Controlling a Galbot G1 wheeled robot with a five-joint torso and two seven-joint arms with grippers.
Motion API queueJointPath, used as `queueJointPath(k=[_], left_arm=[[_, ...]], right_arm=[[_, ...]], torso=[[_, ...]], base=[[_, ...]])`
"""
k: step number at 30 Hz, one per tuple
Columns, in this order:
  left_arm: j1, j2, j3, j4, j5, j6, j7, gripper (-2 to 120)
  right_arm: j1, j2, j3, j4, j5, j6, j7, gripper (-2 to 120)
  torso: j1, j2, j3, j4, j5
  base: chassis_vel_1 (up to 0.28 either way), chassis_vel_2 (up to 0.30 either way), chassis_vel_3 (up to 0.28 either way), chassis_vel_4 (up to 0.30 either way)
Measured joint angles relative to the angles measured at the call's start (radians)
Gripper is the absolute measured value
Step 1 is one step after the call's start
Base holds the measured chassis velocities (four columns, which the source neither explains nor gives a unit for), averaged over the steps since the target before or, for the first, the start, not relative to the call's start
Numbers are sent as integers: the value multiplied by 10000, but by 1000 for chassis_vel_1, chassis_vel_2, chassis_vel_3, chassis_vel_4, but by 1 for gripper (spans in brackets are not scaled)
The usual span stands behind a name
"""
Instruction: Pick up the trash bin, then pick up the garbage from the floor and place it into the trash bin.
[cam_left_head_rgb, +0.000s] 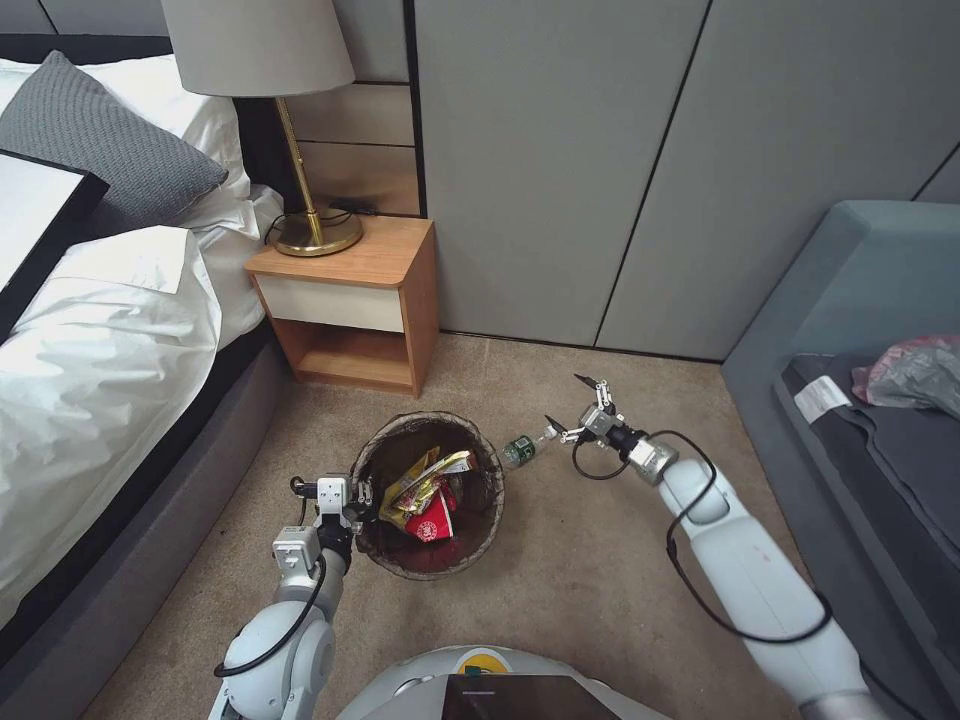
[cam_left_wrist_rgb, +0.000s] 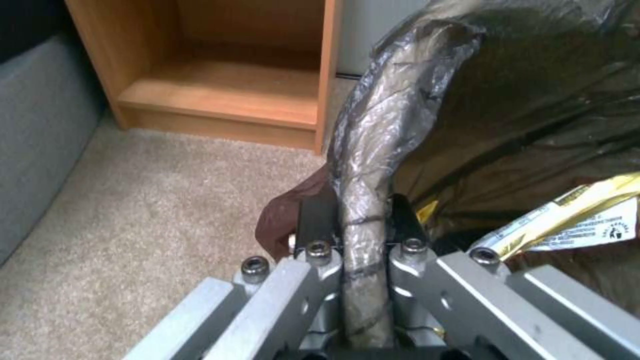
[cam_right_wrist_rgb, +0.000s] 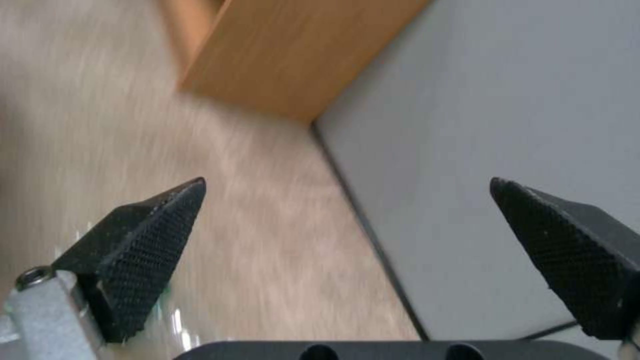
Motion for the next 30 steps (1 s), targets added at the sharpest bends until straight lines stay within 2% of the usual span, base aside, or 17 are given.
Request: queueJointPath(k=[1, 2, 5, 6, 9, 12, 19, 24, 30], left_arm=[[20, -11, 23, 18, 45, 5, 3, 2], [20, -11, 23, 18, 45, 5, 3, 2], [41, -18, 42, 62, 82, 7, 2, 2], [41, -18, 42, 62, 82, 7, 2, 2], [42, -46, 64, 106, 110, 7, 2, 2], [45, -87, 69, 145, 154, 6, 0, 2], [52, -182, 84, 217, 242, -7, 1, 2], [-16, -255, 135, 261, 343, -9, 2, 2], [-46, -276, 158, 266, 357, -7, 1, 2]], right_arm=[[610, -75, -125, -742, -883, 222, -500, 100], [610, -75, -125, -742, -883, 222, -500, 100], [1753, 67, -208, -2050, -2688, 679, -1494, 100], [1753, 67, -208, -2050, -2688, 679, -1494, 100], [2791, 353, -438, -3144, -3604, 1180, -2753, 100], [3369, 551, -626, -3741, -4113, 1524, -3293, 100], [4142, 993, -1141, -4814, -4345, 1778, -3754, 100], [4585, 1368, -1382, -5478, -4715, 2037, -4653, 100], [4780, 1545, -1455, -5881, -4896, 2123, -4854, 100]], torso=[[0, 0, 0, -3, 1], [0, 0, 0, -3, 1], [0, 0, -1, -2, 0], [0, 0, -1, -2, 0], [0, 0, -1, -1, -1], [0, 0, -1, -1, -4], [0, 0, -1, 1, -2], [0, 0, -1, -3, -2], [0, 0, -2, 0, -3]], base=[[0, 0, 0, 0], [0, 0, 0, 0], [0, 0, 0, 0], [0, 0, 0, 0], [0, 0, 0, 0], [0, 0, 0, 0], [0, 0, 0, 0], [0, 0, 0, 0], [0, 0, 0, 0]])
